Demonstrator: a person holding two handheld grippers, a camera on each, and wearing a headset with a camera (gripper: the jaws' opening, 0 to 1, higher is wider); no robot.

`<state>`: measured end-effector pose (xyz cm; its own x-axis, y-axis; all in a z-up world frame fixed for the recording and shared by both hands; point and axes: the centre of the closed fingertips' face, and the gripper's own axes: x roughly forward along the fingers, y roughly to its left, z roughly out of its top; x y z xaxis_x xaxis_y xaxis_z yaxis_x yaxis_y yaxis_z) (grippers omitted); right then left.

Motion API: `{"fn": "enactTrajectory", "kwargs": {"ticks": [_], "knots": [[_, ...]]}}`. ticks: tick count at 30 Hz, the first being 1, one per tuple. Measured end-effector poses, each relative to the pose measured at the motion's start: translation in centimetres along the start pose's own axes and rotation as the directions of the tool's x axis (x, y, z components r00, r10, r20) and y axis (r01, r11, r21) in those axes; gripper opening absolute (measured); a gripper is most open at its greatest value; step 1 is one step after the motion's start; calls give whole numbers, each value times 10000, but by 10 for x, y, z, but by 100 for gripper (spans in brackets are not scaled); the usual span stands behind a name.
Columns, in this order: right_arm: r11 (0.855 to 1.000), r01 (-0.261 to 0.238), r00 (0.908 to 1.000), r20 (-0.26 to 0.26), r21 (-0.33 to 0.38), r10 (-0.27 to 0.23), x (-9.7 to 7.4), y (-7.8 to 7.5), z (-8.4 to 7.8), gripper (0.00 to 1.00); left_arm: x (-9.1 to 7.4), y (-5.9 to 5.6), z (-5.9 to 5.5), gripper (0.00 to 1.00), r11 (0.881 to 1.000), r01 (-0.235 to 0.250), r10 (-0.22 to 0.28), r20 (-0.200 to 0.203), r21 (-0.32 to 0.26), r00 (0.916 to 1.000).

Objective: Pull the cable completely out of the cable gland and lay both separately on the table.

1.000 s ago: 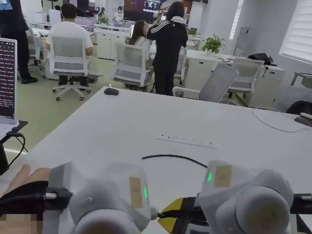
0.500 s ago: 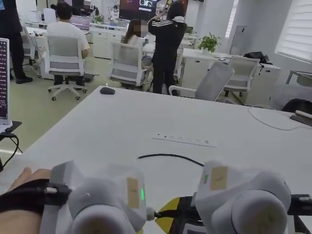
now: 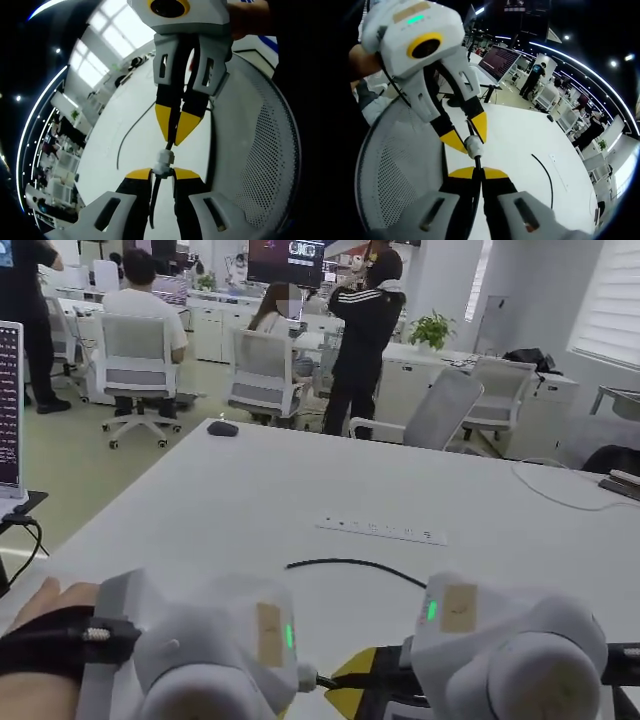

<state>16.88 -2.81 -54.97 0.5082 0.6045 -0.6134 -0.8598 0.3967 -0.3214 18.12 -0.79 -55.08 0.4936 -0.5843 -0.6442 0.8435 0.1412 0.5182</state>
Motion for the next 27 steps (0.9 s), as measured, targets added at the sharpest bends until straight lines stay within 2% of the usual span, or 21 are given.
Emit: {"fn": "enactTrajectory", "kwargs": {"ticks": [5, 10, 14, 19, 23, 25, 27], "knots": [[9999, 88, 9998, -168, 68, -87, -4, -4, -10, 3, -1, 2, -3, 17, 10000, -59, 59, -148, 50, 9999], [9993, 303, 9980, -558, 238, -289, -9, -12, -30, 3, -3, 6, -7, 17, 9998, -191, 191, -251, -1, 9995], [9980, 524, 9945, -925, 360, -489, -13, -19, -46, 3, -4, 8, -9, 17, 9997, -251, 250, -285, -24, 9993], [9960, 629, 9920, -1130, 632, -555, -15, -22, -58, 3, -4, 11, -7, 17, 9992, -373, 371, -206, -104, 9991], [9955, 536, 9925, -1140, 784, -445, -14, -19, -60, 3, -4, 12, -6, 16, 9991, -403, 401, -158, -108, 9991], [9960, 474, 9937, -1049, 763, -392, -12, -17, -56, 3, -3, 12, -5, 16, 9991, -314, 311, -108, -299, 9995], [9965, 426, 9951, -922, 715, -359, -9, -16, -50, 3, -2, 10, -4, 16, 9994, -234, 231, -107, -248, 9997]]}}
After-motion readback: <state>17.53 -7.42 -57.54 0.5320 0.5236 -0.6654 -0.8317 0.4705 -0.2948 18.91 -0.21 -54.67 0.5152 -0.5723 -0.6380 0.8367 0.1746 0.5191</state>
